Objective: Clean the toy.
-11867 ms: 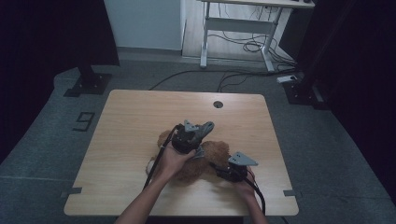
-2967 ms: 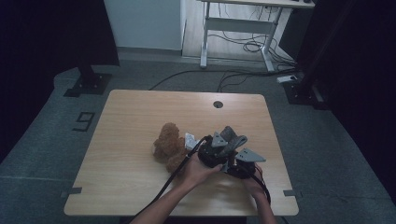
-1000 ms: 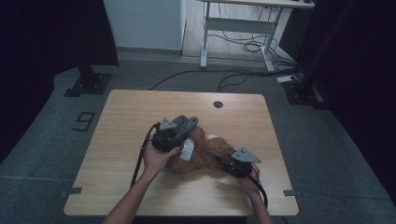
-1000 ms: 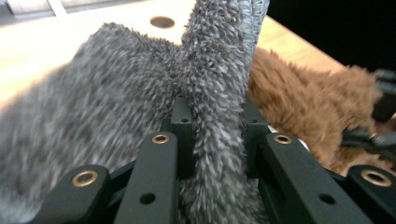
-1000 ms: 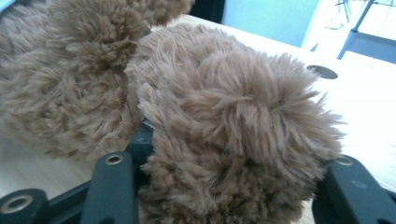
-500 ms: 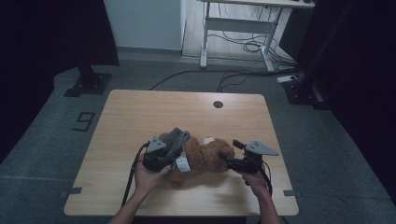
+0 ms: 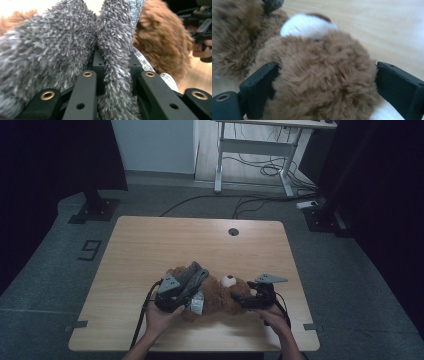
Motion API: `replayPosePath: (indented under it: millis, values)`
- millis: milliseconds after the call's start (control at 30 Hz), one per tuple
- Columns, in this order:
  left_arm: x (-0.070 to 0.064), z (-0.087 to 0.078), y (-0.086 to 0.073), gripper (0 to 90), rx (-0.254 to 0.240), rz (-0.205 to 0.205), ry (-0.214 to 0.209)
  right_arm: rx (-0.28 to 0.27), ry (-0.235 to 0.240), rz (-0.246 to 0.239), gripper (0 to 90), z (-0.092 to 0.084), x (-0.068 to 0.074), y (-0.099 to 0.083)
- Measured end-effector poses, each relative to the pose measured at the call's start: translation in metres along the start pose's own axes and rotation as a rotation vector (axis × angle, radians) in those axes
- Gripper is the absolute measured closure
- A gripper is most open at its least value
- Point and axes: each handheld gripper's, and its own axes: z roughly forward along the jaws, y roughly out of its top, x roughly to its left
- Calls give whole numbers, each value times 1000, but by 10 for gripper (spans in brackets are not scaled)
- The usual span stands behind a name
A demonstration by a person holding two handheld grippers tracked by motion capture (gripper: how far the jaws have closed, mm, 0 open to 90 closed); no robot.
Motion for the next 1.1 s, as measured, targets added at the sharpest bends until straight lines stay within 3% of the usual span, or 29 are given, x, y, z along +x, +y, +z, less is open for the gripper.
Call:
replayPosePath:
  millis: [67, 167, 200, 267, 367, 433, 533, 600, 667, 700, 733, 767, 867, 1000, 1033, 1100]
  values:
    - [2, -2, -1, 752, 5, -18, -18, 15, 22, 17, 76, 2, -1, -6]
    - [10, -11, 0, 747, 7, -83, -57, 54, 36, 5, 103, 8, 3, -9]
    - [17, -17, 0, 744, 6, -104, -56, 69, 44, -16, 172, 10, 6, -9]
    - [22, -20, 0, 744, 4, -120, -55, 76, 45, -21, 200, 11, 7, -8]
    - [40, -32, -3, 743, -7, -166, -24, 85, 55, -39, 348, 13, 10, -6]
    - [55, -40, -5, 744, -19, -219, 3, 80, 62, -46, 379, 13, 11, -6]
    - [60, -37, -8, 743, 21, -235, 3, 70, 68, -43, 398, 14, 10, -7]
    - [53, -21, -15, 745, 94, -218, 9, 44, 66, -67, 438, 14, 11, -7]
    - [48, -16, -16, 748, 91, -209, 28, 37, 63, -79, 456, 14, 13, -7]
    - [45, -15, -16, 757, 83, -209, 32, 25, 47, -93, 498, 16, 17, -5]
    - [45, -14, -13, 758, 68, -247, -15, 19, 48, -97, 508, 16, 18, -4]
    - [45, -14, -13, 758, 68, -247, -15, 12, 50, -100, 520, 17, 19, -4]
    - [46, -12, -10, 762, 40, -299, -87, -11, 52, -123, 541, 17, 22, -2]
    - [48, -10, -5, 765, -6, -322, -114, -90, 46, -152, 569, 16, 27, 5]
    - [51, -9, 1, 765, -23, -323, -117, -142, 25, -179, 574, 15, 29, 12]
    - [55, -6, 8, 763, -43, -334, -130, -181, -11, -216, 573, 15, 32, 18]
